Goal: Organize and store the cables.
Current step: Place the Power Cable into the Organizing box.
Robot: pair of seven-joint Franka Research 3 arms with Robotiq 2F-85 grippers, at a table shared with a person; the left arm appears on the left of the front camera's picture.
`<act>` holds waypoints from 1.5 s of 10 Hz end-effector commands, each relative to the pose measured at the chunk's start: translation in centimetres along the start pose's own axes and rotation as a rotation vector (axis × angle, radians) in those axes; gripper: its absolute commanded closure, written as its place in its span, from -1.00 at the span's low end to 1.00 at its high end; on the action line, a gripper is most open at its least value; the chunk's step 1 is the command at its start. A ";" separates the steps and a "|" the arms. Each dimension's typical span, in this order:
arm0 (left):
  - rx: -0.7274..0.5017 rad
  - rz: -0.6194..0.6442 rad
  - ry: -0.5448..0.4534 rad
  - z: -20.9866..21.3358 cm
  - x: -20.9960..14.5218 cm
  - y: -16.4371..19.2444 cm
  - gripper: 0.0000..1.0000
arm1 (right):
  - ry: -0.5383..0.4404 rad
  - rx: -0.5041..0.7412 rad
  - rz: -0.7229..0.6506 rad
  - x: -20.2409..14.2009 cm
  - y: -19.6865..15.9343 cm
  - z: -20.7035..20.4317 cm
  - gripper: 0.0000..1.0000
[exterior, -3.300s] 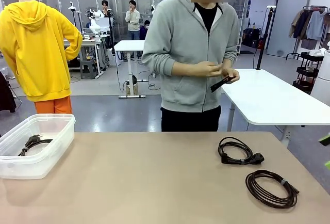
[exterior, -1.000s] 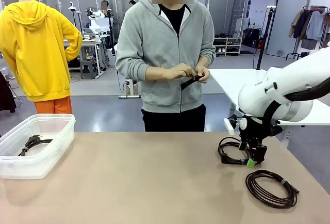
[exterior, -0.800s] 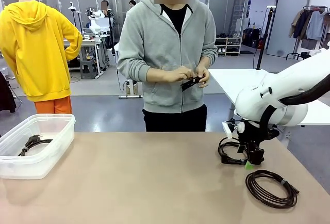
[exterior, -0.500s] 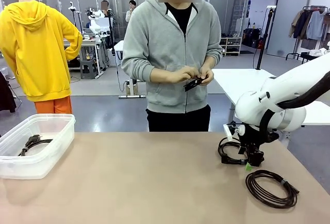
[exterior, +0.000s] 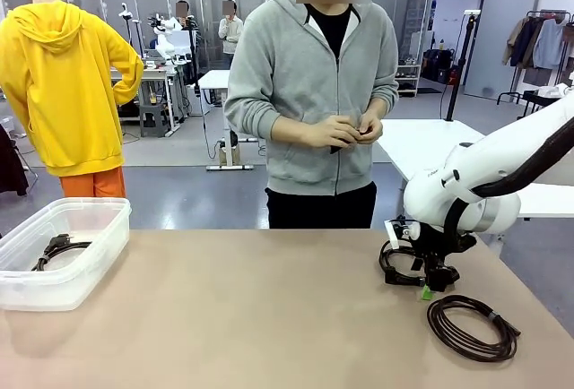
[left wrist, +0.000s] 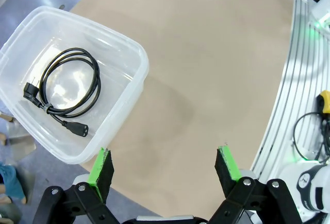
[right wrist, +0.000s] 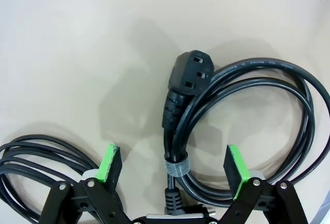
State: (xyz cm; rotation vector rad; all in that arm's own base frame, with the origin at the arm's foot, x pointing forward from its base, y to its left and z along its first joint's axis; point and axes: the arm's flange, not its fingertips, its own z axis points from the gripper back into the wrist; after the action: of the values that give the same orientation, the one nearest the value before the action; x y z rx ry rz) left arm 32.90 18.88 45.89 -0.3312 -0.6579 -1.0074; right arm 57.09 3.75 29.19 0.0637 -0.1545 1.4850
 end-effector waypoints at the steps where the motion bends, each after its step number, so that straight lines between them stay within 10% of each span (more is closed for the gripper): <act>1: 0.008 0.022 -0.010 0.0 0.3 0.2 -1.00 | 0.039 -0.007 -0.026 0.4 -0.7 -0.1 -0.89; 5: 0.008 0.022 -0.010 0.0 0.3 0.2 -1.00 | 0.041 -0.003 -0.027 0.4 -0.8 0.8 1.00; 13: 0.008 0.022 -0.010 0.0 0.3 0.2 -1.00 | 0.082 -0.017 -0.018 3.1 0.1 8.2 1.00; 15: 0.008 0.022 -0.010 0.0 0.3 0.2 -1.00 | 0.098 -0.036 -0.016 4.6 1.1 11.1 0.74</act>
State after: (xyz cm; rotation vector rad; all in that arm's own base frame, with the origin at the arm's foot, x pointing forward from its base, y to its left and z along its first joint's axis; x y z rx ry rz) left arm 32.90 18.88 45.89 -0.3312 -0.6578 -1.0073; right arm 55.94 6.23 39.78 -0.0102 -0.1215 1.4915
